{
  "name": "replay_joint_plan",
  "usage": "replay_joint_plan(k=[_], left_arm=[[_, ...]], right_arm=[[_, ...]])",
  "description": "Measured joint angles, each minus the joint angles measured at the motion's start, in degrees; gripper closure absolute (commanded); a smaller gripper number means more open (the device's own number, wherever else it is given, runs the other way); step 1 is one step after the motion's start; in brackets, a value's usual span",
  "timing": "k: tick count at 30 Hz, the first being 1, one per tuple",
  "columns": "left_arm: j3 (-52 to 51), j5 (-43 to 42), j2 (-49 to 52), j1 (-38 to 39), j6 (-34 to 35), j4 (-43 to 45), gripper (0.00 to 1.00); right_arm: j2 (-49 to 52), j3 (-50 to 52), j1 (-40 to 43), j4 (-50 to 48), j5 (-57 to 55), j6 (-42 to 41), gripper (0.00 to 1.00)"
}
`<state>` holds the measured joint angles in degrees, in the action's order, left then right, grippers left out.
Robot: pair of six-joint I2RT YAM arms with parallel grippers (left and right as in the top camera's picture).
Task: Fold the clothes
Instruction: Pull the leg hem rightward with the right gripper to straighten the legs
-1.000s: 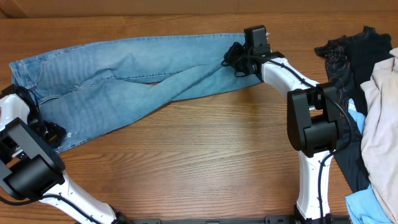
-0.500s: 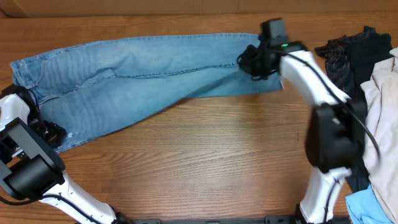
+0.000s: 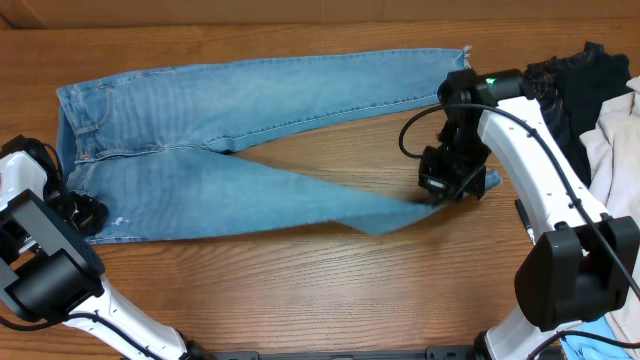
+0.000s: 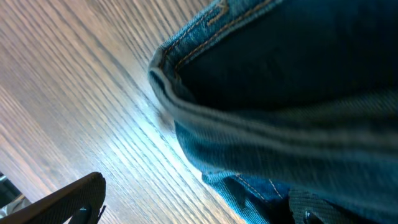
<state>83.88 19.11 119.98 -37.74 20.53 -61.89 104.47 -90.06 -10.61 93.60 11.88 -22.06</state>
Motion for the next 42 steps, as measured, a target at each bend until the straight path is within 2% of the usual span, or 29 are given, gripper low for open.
replay_joint_plan(k=[8,18,26,33,34,36,38,39,42], left_arm=[[0.0,-1.44,-0.09,0.15,-0.2,-0.24,0.02],[0.0,-1.55,-0.09,0.15,-0.2,-0.24,0.02],[0.0,-1.55,-0.09,0.15,-0.2,-0.24,0.02],[0.0,-1.57,-0.09,0.15,-0.2,-0.24,0.02],[0.0,-1.57,-0.09,0.15,-0.22,-0.24,0.02],[0.0,-1.57,-0.09,0.15,-0.22,-0.24,0.02],[0.0,-1.57,-0.09,0.15,-0.42,-0.22,0.02],[0.0,-1.57,-0.09,0.15,-0.48,-0.22,0.02],[0.0,-1.57,-0.09,0.15,-0.85,-0.17,0.02]], right_arm=[[0.0,5.64,0.02,1.27,-3.91,1.2,0.9],[0.0,11.02,0.87,3.3,-14.95,-2.29,0.88],[0.0,12.28,1.51,-2.64,-15.63,-3.85,0.85],[-0.31,12.28,5.25,-8.22,-12.59,-5.4,0.82],[-0.94,12.28,6.19,-9.05,-11.69,-5.42,0.75],[-2.62,12.15,7.78,-10.01,-10.56,-5.62,0.5],[-5.25,11.65,10.05,-10.69,-9.35,-5.9,0.31],[-6.56,11.34,11.28,-11.1,-8.7,-6.01,0.26],[-9.46,10.4,14.84,-11.91,-5.9,-6.1,0.26]])
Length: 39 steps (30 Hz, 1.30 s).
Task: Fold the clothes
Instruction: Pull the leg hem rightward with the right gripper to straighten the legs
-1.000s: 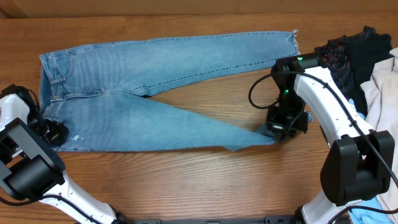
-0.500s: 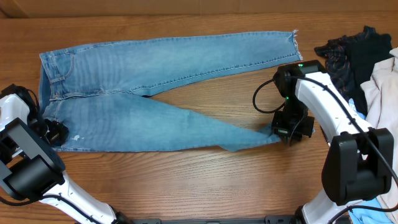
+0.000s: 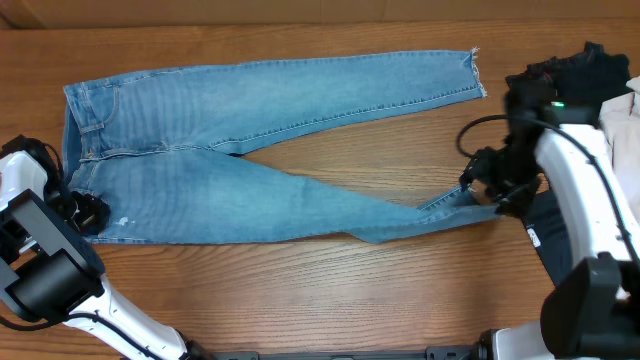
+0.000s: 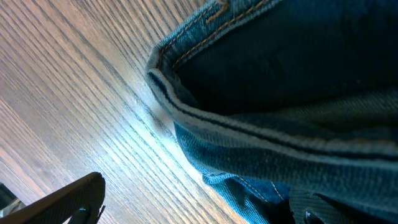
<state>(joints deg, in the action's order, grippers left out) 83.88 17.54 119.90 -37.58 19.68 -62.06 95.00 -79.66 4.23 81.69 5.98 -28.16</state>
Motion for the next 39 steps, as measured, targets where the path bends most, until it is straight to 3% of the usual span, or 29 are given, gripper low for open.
replay_joint_plan(k=[9,17,18,20,21,23,31,34,39], left_arm=[[0.0,0.0,0.0,0.0,-0.2,0.02,0.02],[0.0,-0.02,0.0,0.0,-0.22,0.02,0.02],[0.0,-0.02,0.0,0.0,-0.22,0.02,0.02],[0.0,0.0,0.0,0.0,-0.2,0.02,0.02],[0.0,-0.04,0.0,-0.02,-0.2,0.02,0.02],[0.0,-0.02,0.0,0.0,-0.22,0.02,0.02],[0.0,-0.11,0.0,-0.02,-0.22,0.02,0.02],[0.0,-0.28,0.0,-0.07,-0.2,0.02,0.02],[0.0,-3.1,-0.07,0.11,-0.31,0.0,0.01]], right_arm=[[-0.5,1.18,1.57,-5.81,6.69,-1.4,0.18],[-0.48,13.4,1.57,-11.28,8.22,-1.88,0.18],[-0.48,14.69,1.57,-11.98,8.44,-1.86,0.23],[-0.48,17.14,1.57,-14.1,8.92,-2.1,0.44],[-0.48,18.21,1.55,-15.85,9.2,-2.34,0.69],[-0.48,19.3,1.55,-20.15,9.33,-2.25,0.96],[-0.2,16.15,1.31,-43.15,12.79,-3.32,0.96],[0.24,7.43,1.27,-43.67,15.54,-3.32,0.96],[-0.11,-9.09,0.13,-31.71,13.77,-3.28,0.92]])
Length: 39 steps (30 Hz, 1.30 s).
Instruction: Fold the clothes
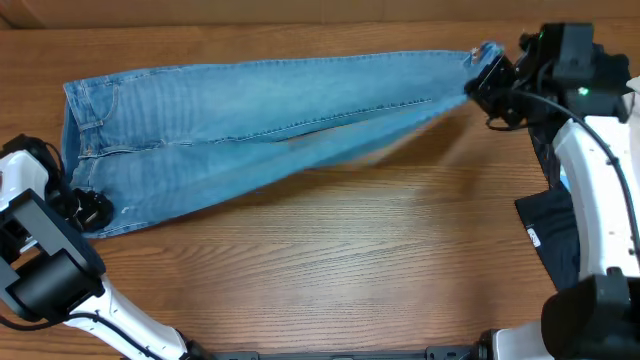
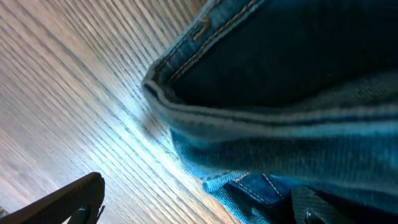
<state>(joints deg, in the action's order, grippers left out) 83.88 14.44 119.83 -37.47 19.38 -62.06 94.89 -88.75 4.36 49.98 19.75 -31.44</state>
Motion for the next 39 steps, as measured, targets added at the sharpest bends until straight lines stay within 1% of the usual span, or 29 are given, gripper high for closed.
replay_joint_plan(k=[1,3,5,7,9,12,14,17,25,34,39], left_arm=[[0.0,-0.24,0.0,0.0,-0.07,0.0,0.01],[0.0,-0.55,0.0,0.0,-0.07,0.0,0.01],[0.0,-0.63,0.0,-0.04,-0.09,0.02,0.01],[0.0,-0.63,0.0,-0.04,-0.07,0.02,0.01],[0.0,-0.72,0.0,-0.07,-0.09,0.02,0.01],[0.0,-0.72,0.0,-0.07,-0.09,0.02,0.01],[0.0,-0.72,0.0,-0.07,-0.09,0.02,0.0],[0.0,-0.72,0.0,-0.11,-0.09,0.0,0.0],[0.0,-1.66,0.0,-0.42,-0.11,-0.09,0.0],[1.9,-3.56,-0.2,-0.76,0.46,-2.05,0.0],[4.68,-2.89,-4.46,-0.76,1.46,-3.96,0.0]], right_arm=[[-0.26,-1.57,-0.15,4.5,-2.19,-0.04,0.92],[-0.46,-1.64,0.0,12.24,-6.99,-0.07,0.83],[-0.33,-0.24,0.7,19.08,-12.87,-0.04,0.8],[-0.22,2.29,1.44,23.91,-18.27,-0.17,0.75],[-0.22,6.19,1.88,26.43,-23.28,-0.07,0.7],[0.02,12.57,1.95,26.43,-28.13,-0.04,0.67],[0.26,15.96,2.08,25.11,-29.7,-0.09,0.6],[0.33,18.32,2.47,23.43,-30.73,0.0,0.57],[0.33,18.71,2.73,17.66,-30.64,0.02,0.53],[0.33,18.71,2.73,17.14,-30.21,0.76,0.53],[0.33,18.71,2.73,16.98,-30.18,1.18,0.52]])
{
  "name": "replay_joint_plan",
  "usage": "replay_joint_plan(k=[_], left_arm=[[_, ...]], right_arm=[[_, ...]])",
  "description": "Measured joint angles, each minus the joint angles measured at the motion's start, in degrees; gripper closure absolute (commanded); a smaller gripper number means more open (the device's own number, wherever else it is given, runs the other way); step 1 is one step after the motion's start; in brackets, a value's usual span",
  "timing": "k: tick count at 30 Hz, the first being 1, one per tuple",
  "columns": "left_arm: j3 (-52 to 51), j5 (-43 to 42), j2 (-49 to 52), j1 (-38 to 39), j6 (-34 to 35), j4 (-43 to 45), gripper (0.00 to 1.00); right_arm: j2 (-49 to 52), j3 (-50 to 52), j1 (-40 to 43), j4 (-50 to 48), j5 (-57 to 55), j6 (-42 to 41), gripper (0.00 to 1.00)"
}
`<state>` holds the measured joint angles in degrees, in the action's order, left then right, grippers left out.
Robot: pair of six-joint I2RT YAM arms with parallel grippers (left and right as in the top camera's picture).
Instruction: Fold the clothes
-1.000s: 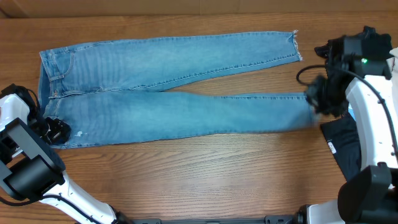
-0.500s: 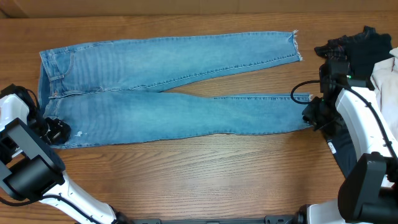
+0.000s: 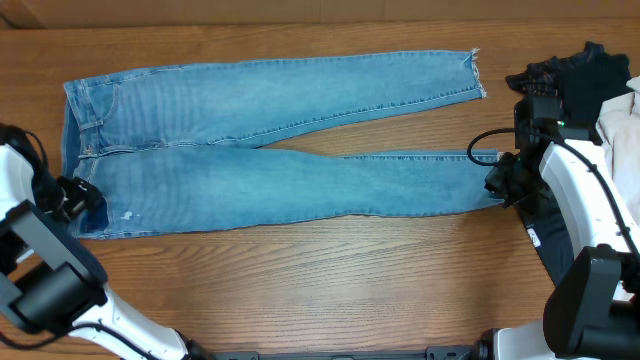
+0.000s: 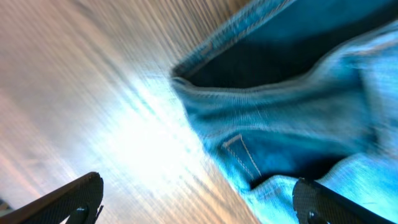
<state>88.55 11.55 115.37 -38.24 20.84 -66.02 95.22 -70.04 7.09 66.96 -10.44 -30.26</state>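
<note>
A pair of light blue jeans (image 3: 250,150) lies flat on the wooden table (image 3: 330,290), waist at the left, both legs running right. The upper leg's hem (image 3: 474,72) is at the far right. My right gripper (image 3: 499,180) sits at the lower leg's hem; its jaws are hidden from above. My left gripper (image 3: 75,196) is at the waist's near-left corner. In the left wrist view it (image 4: 199,202) stands wide open, with the blurred waistband edge (image 4: 249,118) ahead and denim touching the right finger (image 4: 317,202).
A heap of dark clothes (image 3: 585,75) and a pale garment (image 3: 620,130) lie at the right edge. A dark piece (image 3: 550,245) lies under the right arm, and a blue item (image 3: 600,345) is at the bottom right corner.
The right gripper was up by the upper leg's hem with the lower leg lifted. That leg now lies flat below the upper one, the gripper at its hem. The left gripper has drawn back from the waistband.
The lower leg lay skewed and crumpled, with the right gripper at its end. Then the leg was stretched out to the right, then held up beside the upper leg's hem. It now lies straight beside the upper leg. The left gripper stayed at the waist corner.
</note>
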Motion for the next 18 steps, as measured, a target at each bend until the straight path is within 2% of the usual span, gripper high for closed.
replay_joint_plan(k=[5,9,15,18], left_arm=[[1.64,0.28,-5.2,0.0,0.66,-4.59,0.0],[1.66,0.46,-5.64,0.0,3.93,-7.65,0.0],[0.24,0.22,-5.64,-1.55,11.82,-6.54,0.0],[-2.38,-0.94,-5.64,-4.7,14.69,-1.53,0.0]], right_arm=[[0.0,0.0,0.0,-0.04,0.02,0.11,0.52],[0.0,0.0,0.0,-0.2,0.02,0.13,0.51],[0.0,0.0,0.0,-0.07,0.09,0.26,0.51],[0.0,0.0,0.0,-0.09,0.11,0.28,0.51]])
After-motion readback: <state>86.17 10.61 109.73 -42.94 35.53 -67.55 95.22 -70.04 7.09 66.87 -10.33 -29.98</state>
